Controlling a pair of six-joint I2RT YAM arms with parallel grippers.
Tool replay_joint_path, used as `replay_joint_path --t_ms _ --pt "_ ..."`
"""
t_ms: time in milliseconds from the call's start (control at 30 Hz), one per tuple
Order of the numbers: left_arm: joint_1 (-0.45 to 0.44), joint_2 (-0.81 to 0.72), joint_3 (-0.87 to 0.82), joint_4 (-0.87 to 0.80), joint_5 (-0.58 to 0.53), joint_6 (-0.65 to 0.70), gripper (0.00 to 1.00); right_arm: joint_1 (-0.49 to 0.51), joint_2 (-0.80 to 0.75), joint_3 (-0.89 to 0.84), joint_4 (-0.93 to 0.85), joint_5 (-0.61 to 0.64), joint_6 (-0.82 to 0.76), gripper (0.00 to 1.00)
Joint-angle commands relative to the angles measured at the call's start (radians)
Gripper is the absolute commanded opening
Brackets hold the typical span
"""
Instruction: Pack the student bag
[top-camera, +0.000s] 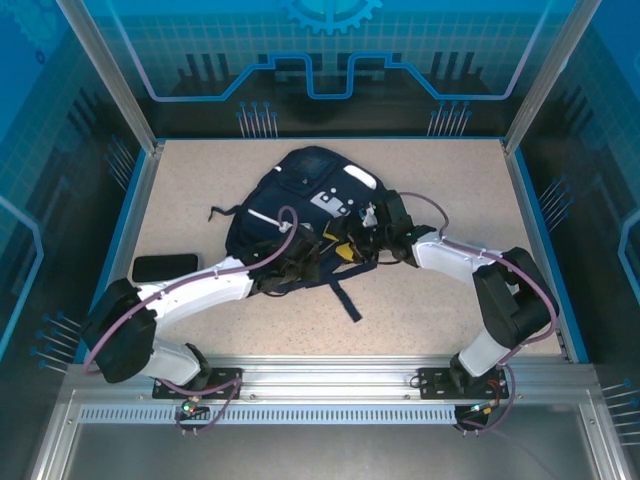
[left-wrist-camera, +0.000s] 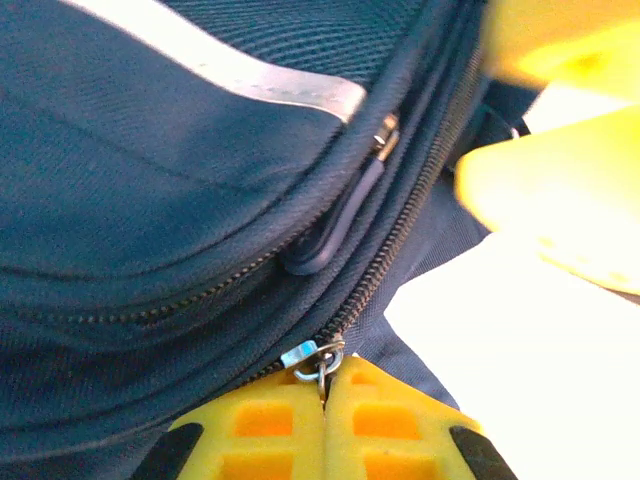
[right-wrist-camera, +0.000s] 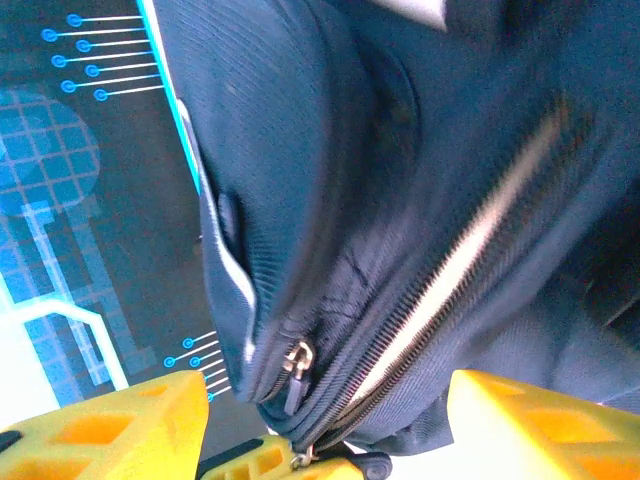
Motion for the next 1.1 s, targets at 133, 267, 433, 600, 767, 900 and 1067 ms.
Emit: replay_joint_path --t_ms 133,267,433,600,767,900,1067 --pt "-0.026 0.044 0.085 0.097 0.095 0.079 0.00 0.006 -0.009 -0.059 0.054 0.023 0.105 0.64" --pt "-0.028 0.059 0.105 0.065 0.095 0.087 0.00 -0.005 0.031 -0.030 0.110 0.012 0.074 0.44" --pt "-0.010 0.037 0.095 -0.079 -0.015 0.033 0.00 -0.043 0.000 -0.036 0.018 0.106 0.006 0.16" --pt "0.036 -0.014 -0.005 -0.134 -0.026 -0.003 0.00 -0.105 -0.040 -0.050 -0.074 0.179 -0.068 0.09" --pt "0.094 -0.076 -0.066 -0.147 -0.043 0.003 0.00 -0.167 -0.049 -0.042 -0.142 0.227 -0.139 0.08" --pt "0.124 -0.064 -0.078 -0.069 0.039 0.076 0.00 -0.209 -0.028 -0.026 -0.139 0.197 -0.215 0.09" --pt "0.103 -0.006 -0.048 0.088 0.207 0.163 0.00 -0.215 -0.061 0.003 -0.144 0.087 -0.290 0.35"
